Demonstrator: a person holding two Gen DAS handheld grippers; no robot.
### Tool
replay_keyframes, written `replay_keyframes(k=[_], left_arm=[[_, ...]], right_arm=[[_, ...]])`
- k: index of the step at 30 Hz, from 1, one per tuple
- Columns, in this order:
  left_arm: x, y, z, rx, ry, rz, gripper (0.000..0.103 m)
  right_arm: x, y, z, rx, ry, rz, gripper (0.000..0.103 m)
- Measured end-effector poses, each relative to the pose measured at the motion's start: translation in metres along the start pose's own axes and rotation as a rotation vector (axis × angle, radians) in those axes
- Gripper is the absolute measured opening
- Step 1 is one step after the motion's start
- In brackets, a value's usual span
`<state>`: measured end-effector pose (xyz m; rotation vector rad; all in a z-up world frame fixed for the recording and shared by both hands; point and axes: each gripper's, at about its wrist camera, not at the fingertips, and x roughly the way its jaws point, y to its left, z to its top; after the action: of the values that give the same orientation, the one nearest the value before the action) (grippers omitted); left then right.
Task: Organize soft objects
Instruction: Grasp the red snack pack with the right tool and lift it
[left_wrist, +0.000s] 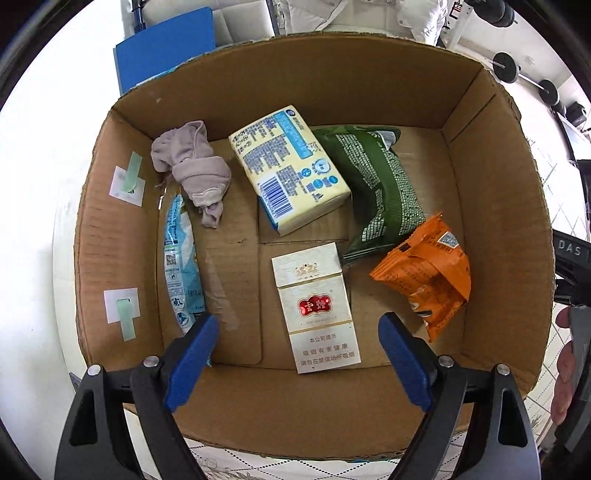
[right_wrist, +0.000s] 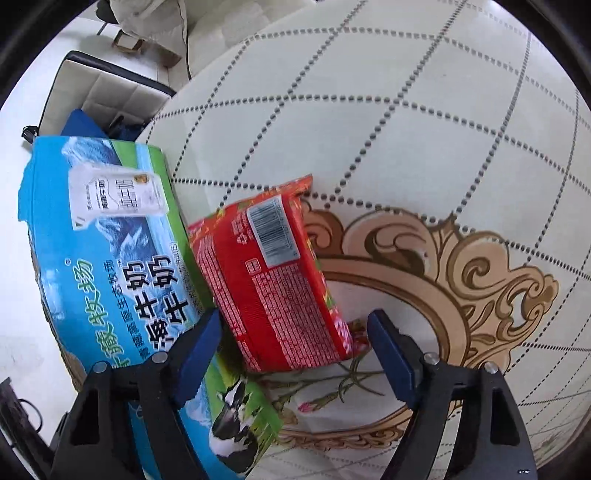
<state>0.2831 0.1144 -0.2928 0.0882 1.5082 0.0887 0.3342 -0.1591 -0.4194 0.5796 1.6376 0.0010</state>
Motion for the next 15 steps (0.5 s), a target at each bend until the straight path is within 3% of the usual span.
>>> replay_keyframes(k=[3, 7, 11, 13, 15], left_arm=[[-0.006, -0.004, -0.001, 0.004, -0.001, -0.004, 0.089], [-0.013, -0.009, -0.003, -0.003, -0.014, -0.015, 0.089], [-0.012, -0.012, -0.006, -0.004, -0.004, -0.016, 0.089], [-0.012, -0.012, -0.007, -0.009, -0.004, -0.02, 0.089], [-0.014, -0.009, -0.009, -0.017, -0.01, -0.026, 0.089]], right_arm=[[-0.002, 0.008, -0.003, -0.039, -0.001, -0.081, 0.064], [-0.01, 0.003, -0.014, -0.085, -0.025, -0.244, 0.06], [0.003, 0.011, -0.02, -0.133, -0.015, -0.282, 0.062], [0.009, 0.02, -0.019, -0.155, -0.02, -0.323, 0.055], [0.001, 0.018, -0.022, -0.107, -0.036, -0.287, 0.049]])
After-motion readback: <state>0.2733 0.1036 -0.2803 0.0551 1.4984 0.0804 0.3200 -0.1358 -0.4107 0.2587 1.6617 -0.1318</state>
